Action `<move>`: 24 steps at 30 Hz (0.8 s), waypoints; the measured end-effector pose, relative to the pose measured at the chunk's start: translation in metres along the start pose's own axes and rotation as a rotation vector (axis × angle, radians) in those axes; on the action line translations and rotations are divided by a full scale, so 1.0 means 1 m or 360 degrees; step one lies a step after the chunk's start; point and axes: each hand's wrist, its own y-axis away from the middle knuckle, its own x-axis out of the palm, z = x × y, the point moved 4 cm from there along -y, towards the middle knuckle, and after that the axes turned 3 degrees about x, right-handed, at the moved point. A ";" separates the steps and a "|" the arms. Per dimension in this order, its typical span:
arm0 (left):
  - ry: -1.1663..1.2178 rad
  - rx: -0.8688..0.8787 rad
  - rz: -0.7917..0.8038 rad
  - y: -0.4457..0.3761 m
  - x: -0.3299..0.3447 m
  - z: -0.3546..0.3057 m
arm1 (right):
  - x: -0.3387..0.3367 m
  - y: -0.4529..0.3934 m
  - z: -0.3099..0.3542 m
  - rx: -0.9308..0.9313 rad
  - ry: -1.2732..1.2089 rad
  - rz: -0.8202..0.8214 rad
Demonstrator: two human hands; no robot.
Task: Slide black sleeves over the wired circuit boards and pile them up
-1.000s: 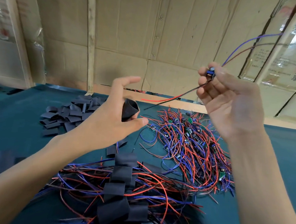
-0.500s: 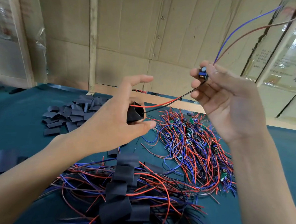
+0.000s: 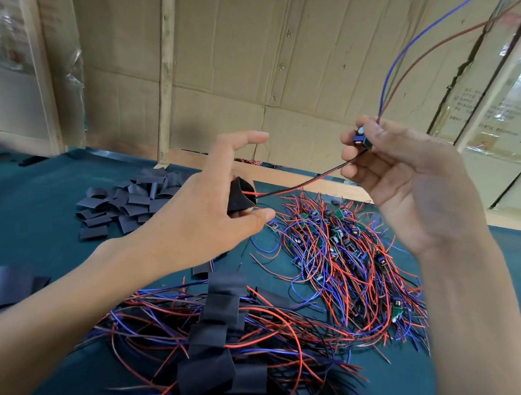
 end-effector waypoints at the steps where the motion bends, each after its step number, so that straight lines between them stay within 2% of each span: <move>1: -0.0056 -0.0002 0.0005 0.000 0.000 -0.001 | 0.002 0.000 -0.001 0.0007 0.0009 0.0035; 4: -0.0274 0.0014 0.0031 -0.001 0.000 -0.005 | 0.015 0.001 -0.007 0.0048 -0.0008 0.0171; 8: -0.0561 0.0185 -0.0008 -0.002 -0.003 -0.013 | 0.039 0.003 -0.029 0.0127 -0.0041 0.0346; 12: -0.0884 0.0288 0.0010 0.000 0.000 -0.014 | 0.055 0.004 -0.057 0.0137 0.0005 0.0301; 15: -0.0869 0.0281 0.0049 0.001 0.002 -0.013 | 0.060 0.004 -0.068 0.0166 -0.0035 0.0239; 19: -0.0607 0.0112 0.0051 -0.002 -0.002 -0.008 | 0.061 0.005 -0.076 0.0061 0.0255 0.0073; 24: -0.0677 0.0139 0.0020 -0.003 -0.008 -0.002 | 0.060 0.005 -0.078 0.0067 0.0279 0.0091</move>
